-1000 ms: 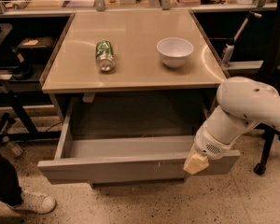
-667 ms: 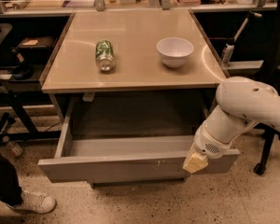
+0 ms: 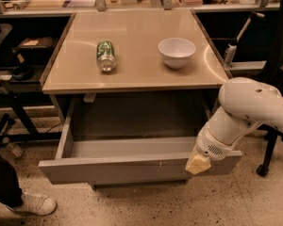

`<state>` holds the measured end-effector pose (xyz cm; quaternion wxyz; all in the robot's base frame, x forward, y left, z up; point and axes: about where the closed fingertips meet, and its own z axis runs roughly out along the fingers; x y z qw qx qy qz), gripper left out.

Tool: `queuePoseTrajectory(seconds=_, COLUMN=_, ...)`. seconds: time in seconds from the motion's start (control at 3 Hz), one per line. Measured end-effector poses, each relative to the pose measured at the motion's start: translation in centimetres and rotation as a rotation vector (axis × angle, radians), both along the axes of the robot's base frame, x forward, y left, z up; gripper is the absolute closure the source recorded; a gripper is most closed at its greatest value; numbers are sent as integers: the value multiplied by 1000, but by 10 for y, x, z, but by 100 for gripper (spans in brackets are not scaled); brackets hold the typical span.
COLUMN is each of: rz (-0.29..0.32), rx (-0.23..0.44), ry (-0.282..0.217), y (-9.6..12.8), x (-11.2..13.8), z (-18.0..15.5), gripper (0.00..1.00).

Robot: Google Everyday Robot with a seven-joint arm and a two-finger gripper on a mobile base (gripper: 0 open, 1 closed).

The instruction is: Close top drawer

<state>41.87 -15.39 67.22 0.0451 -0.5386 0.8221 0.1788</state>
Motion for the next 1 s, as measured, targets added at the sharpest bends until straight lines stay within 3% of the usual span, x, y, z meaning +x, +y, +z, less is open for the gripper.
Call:
queuePoseTrajectory(seconds=0.33, rz=0, rx=0, ry=0, y=0, x=0, z=0, gripper=12)
queuePoseTrajectory(seconds=0.67, rz=0, rx=0, ry=0, y=0, x=0, z=0, gripper=0)
queuePoseTrajectory(seconds=1.0, rz=0, rx=0, ry=0, y=0, x=0, z=0, gripper=0)
